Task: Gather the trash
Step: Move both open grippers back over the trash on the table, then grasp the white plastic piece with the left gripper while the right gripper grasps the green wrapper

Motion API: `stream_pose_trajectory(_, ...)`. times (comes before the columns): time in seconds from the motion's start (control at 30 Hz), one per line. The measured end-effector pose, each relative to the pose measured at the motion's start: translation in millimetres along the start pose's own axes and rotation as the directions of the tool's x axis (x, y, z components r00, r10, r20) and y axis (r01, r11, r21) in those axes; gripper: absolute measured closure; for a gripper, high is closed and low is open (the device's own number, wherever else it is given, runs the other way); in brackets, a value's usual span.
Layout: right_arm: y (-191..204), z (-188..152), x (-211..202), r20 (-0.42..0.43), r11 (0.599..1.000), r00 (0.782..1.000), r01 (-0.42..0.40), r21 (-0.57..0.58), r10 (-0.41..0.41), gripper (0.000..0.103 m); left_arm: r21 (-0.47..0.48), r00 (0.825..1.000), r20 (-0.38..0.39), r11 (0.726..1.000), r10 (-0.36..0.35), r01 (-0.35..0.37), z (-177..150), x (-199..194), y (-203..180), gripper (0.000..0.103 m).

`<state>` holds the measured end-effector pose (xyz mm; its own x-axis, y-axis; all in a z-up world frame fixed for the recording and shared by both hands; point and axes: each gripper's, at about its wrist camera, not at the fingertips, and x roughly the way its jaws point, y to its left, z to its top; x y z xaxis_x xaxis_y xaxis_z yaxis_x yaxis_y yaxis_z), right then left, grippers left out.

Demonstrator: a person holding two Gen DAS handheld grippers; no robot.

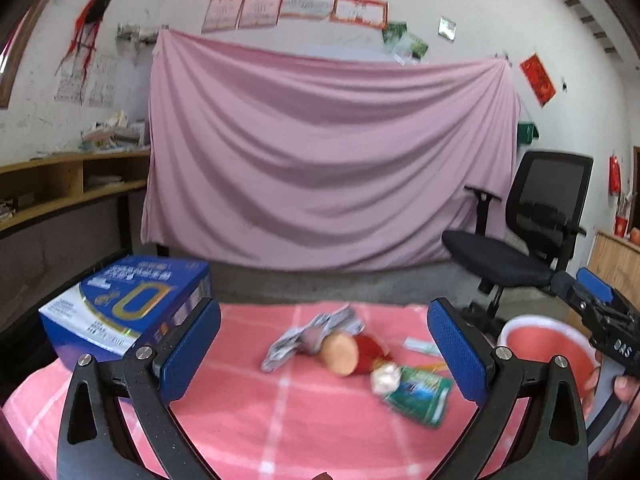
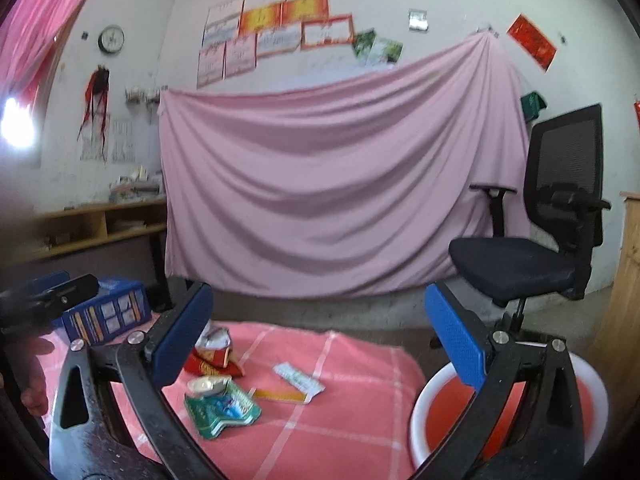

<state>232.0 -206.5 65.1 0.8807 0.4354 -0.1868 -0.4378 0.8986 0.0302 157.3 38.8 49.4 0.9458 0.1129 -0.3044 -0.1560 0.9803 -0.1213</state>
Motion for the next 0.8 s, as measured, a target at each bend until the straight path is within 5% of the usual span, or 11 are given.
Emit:
stream_pose_trajectory(0.2,4.9,-18.0,33.8,-0.177,0.998,0.983,-0.055,0.006,0.055,0.000,0.017,0.989,-0.149,1.000,-0.013,0.016,-11.7,22.9,10.8,0.002)
stream_pose_trajectory(0.4,14.3,-42.6,68.2,-0.386,0.992,0.916,-0.125,-0.004,0.114,0.000,-0.005,0.962,-0.273,1.000,-0.010,0.009,-21.5,47.1,17.7,0.002)
stream_pose_trajectory(0.6,26.0,-63.9,95.5,-0.558,0.975,0.808,-0.221,0.006,0.186,0.002,-0.027,0.929,-0.369,0.999,-0.030,0.022,-30.3,66.3,20.9,0.003)
stream_pose_trajectory(0.77,37.2,-86.7,123.5,-0.701,0.963,0.680,-0.268,0.033,0.213,0.011,-0.039,0.905,-0.423,0.999,-0.039,0.025,-31.3,77.8,21.4,0.003)
stream_pose_trajectory(0.8,38.4,-87.5,124.4,-0.706,0.962,0.675,-0.271,0.035,0.216,0.011,-0.038,0.901,-0.431,0.999,-0.041,0.028,-31.3,78.8,20.3,0.004)
